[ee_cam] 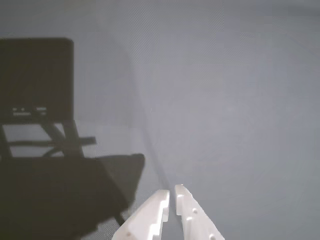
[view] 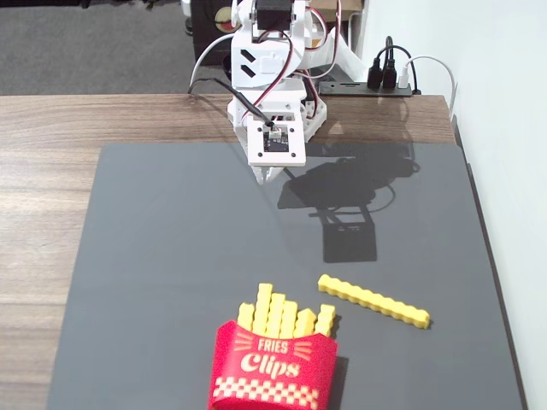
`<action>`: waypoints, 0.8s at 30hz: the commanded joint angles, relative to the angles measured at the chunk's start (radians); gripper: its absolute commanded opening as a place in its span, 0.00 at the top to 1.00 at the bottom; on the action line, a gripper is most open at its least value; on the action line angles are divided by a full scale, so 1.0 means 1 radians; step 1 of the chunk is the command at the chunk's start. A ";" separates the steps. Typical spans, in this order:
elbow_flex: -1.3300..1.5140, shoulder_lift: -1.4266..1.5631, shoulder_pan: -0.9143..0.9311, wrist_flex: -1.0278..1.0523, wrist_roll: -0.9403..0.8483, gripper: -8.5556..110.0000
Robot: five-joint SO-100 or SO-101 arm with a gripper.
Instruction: Grab a fry
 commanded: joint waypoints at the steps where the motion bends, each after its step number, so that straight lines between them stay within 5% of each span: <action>1: -0.124 -0.106 0.005 -0.020 -0.018 0.92; 24: -0.701 -0.804 -0.138 -0.063 -0.241 0.92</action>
